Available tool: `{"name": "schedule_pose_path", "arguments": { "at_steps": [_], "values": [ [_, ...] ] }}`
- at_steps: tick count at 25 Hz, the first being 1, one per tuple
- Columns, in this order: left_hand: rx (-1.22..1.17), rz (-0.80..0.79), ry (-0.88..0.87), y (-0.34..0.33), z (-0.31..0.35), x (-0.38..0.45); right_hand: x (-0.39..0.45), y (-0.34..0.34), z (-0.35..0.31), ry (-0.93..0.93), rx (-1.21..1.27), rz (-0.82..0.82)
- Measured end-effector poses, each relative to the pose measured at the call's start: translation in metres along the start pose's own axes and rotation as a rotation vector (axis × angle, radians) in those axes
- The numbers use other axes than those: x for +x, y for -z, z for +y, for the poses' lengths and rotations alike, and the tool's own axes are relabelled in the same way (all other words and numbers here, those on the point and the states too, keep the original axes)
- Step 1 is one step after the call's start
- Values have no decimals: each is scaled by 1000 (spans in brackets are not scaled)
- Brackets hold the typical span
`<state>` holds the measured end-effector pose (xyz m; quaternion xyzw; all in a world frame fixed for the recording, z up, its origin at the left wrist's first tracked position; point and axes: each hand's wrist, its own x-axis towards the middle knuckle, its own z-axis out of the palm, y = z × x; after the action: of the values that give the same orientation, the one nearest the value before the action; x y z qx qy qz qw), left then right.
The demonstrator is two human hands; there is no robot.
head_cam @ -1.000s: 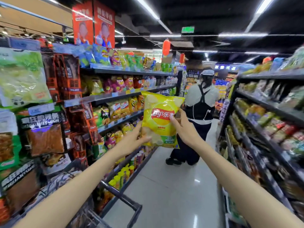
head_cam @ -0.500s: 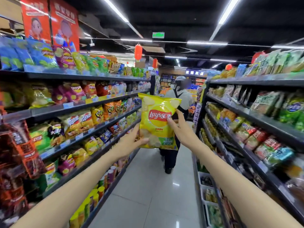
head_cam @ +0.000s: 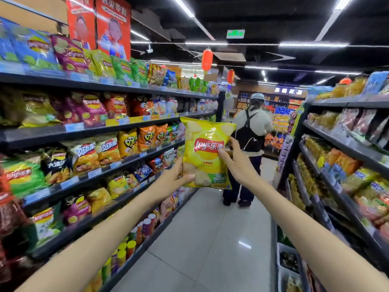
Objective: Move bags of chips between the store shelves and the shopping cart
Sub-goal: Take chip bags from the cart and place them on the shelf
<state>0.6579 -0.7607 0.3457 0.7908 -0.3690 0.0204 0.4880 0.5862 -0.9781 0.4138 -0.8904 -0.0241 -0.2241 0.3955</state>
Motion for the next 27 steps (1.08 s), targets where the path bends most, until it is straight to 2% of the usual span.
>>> {"name": "schedule_pose_path", "arguments": {
  "at_steps": [4, 9, 15, 22, 27],
  "values": [
    [59, 105, 121, 28, -47, 24, 69, -50, 16, 59, 46, -99],
    [119, 253, 291, 96, -113, 50, 171, -139, 10, 157, 111, -270],
    [233, 441, 356, 197, -187, 63, 282, -247, -30, 288, 233, -416],
    [331, 669, 528, 272, -232, 37, 351, -362, -76, 452, 335, -637],
    [453, 897, 597, 324, -247, 38, 399, -429, -113, 664, 369, -691]
  ]
}}
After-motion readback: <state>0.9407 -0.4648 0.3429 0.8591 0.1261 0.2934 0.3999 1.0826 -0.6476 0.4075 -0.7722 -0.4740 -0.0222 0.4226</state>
